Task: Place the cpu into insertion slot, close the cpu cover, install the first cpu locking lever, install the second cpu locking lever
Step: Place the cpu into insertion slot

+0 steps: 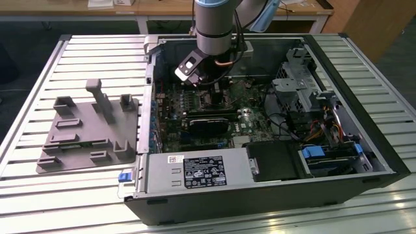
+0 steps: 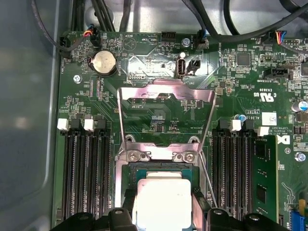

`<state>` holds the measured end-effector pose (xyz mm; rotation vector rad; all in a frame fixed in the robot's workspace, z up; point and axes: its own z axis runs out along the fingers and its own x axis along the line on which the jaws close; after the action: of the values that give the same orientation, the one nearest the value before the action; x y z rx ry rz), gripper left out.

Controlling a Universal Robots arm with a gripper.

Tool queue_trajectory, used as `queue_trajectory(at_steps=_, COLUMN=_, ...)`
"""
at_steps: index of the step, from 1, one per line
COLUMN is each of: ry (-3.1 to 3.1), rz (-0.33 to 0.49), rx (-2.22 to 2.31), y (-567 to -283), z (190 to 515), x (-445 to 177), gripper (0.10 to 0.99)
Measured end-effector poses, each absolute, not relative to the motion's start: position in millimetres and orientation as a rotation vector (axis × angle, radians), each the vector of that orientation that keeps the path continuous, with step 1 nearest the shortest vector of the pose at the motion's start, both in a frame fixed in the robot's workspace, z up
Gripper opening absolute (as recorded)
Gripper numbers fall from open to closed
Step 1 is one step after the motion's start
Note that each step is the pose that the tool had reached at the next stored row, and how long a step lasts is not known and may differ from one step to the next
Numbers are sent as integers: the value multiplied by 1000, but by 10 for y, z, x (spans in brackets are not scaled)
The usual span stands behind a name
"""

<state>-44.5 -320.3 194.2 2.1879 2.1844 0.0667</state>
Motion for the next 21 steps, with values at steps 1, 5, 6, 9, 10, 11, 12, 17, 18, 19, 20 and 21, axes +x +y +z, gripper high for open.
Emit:
queue_trajectory(at_steps=1, ry=2184, rz=66, rx=2188, y=-3203, z=1940, x=-445, gripper=537)
queue_trajectory(at_steps=5, ry=2184, rz=67, rx=2188, y=-3203, z=1938, x=-445, gripper=537)
queue_trajectory(at_steps=6, ry=2184, rz=67, rx=2188, y=-3203, z=1938, x=-444, gripper=537)
queue_trajectory(at_steps=9, ry=2184, rz=67, rx=2188, y=-3202, z=1940, x=-441, gripper=537)
queue_trajectory(at_steps=10, ry=2184, rz=67, rx=2188, y=-3202, z=1942, x=-441, gripper=537)
queue_trajectory(at_steps=11, ry=2184, rz=67, rx=2188, y=-3202, z=1943, x=-441, gripper=537)
queue_trajectory(at_steps=12, ry=2184, rz=67, rx=2188, y=-3202, z=1943, x=-441, gripper=537)
queue_trajectory(at_steps=17, ry=2185, rz=67, rx=2188, y=-3203, z=1945, x=-433, gripper=537)
queue_trajectory(at_steps=18, ry=2184, rz=67, rx=2188, y=-3203, z=1944, x=-431, gripper=537)
queue_trajectory(at_steps=19, ry=2184, rz=67, rx=2188, y=-3203, z=1944, x=-429, gripper=537)
queue_trajectory(at_steps=20, ry=2184, rz=67, rx=2188, y=-3202, z=1944, x=-429, gripper=537)
queue_trajectory(at_steps=21, ry=2184, rz=66, rx=2188, y=-3203, z=1943, x=-429, gripper=537)
